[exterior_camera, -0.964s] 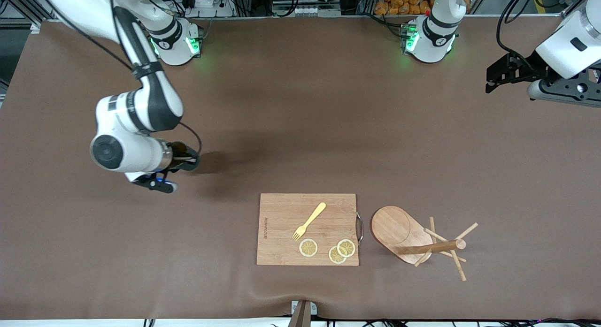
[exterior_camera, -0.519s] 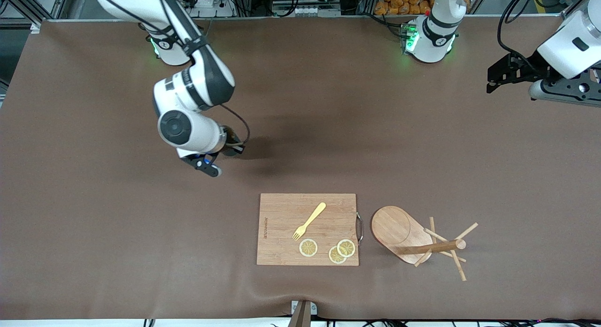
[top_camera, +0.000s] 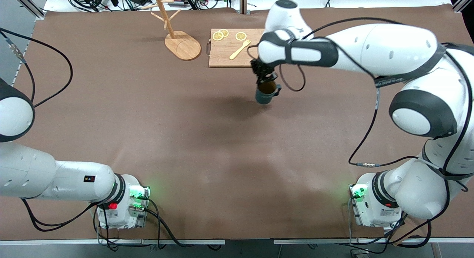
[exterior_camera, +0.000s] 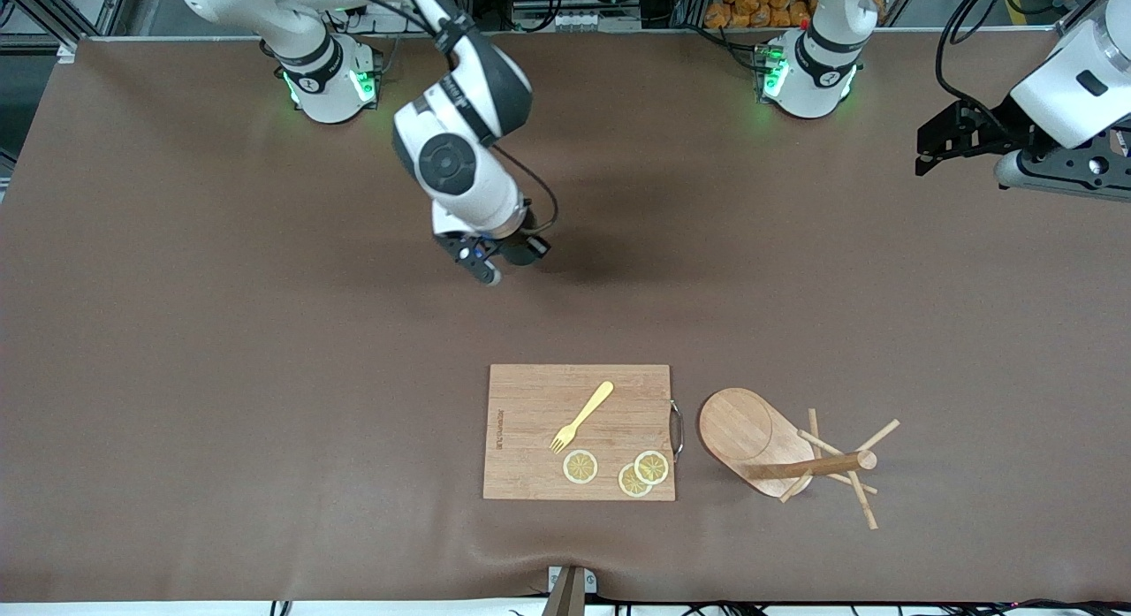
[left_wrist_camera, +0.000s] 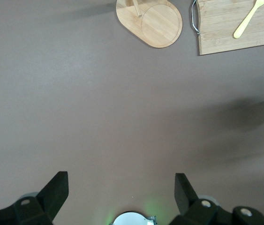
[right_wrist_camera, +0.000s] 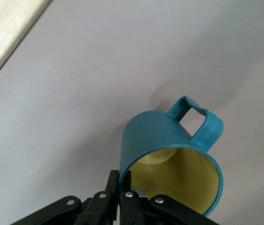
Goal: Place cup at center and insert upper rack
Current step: 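Carry the held mug with the right gripper to the table center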
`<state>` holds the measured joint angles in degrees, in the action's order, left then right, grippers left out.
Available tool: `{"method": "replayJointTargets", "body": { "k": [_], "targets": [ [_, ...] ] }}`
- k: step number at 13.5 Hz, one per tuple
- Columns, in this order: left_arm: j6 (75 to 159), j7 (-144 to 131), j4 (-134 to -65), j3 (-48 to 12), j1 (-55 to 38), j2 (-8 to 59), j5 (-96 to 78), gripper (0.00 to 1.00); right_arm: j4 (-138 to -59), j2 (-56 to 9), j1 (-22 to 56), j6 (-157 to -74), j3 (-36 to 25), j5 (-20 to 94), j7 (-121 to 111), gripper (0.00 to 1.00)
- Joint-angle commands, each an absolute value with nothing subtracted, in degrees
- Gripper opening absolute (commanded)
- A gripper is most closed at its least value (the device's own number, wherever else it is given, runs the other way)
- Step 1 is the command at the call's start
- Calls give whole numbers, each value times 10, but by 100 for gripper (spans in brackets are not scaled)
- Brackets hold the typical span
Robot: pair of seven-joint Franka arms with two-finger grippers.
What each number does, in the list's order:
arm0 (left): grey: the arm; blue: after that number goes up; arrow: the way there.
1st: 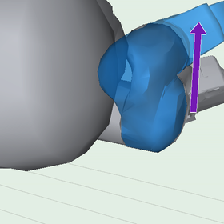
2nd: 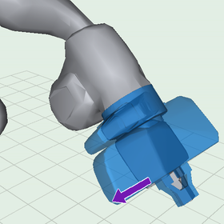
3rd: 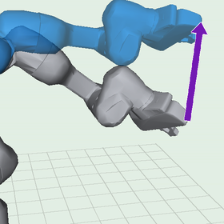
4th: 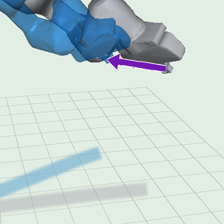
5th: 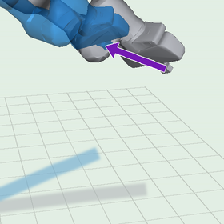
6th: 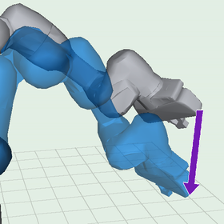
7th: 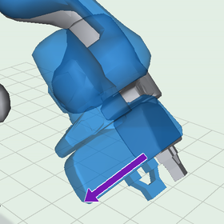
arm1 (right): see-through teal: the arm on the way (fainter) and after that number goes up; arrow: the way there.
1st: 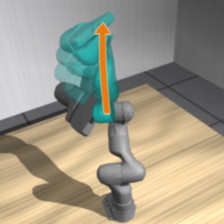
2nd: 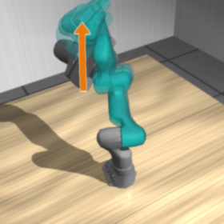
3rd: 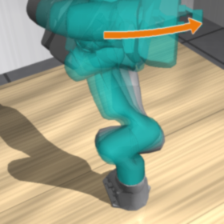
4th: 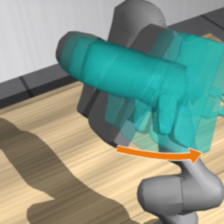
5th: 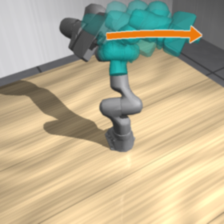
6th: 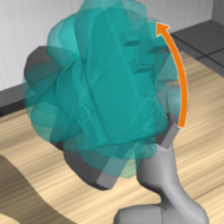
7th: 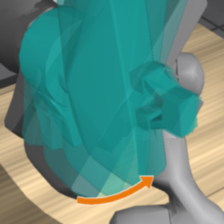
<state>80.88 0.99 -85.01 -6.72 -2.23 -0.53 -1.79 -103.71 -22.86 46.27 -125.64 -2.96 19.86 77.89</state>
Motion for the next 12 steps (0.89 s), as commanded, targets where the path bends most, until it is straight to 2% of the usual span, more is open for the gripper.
{"method": "replayJointTargets", "body": {
  "k": [1, 5, 12],
  "targets": [
    [809, 11, -841, -69, -22, -3, -18, 100, -964, -292, 505, -1274, -38, 214, 877, 0],
    [809, 11, -841, -69, -22, -3, -18, 100, -887, -362, 525, -1274, -39, 214, 942, 0],
    [809, 11, -841, -69, -22, -3, -18, 100, -889, -384, 542, -1275, -39, 212, 944, 0]
  ]
}}
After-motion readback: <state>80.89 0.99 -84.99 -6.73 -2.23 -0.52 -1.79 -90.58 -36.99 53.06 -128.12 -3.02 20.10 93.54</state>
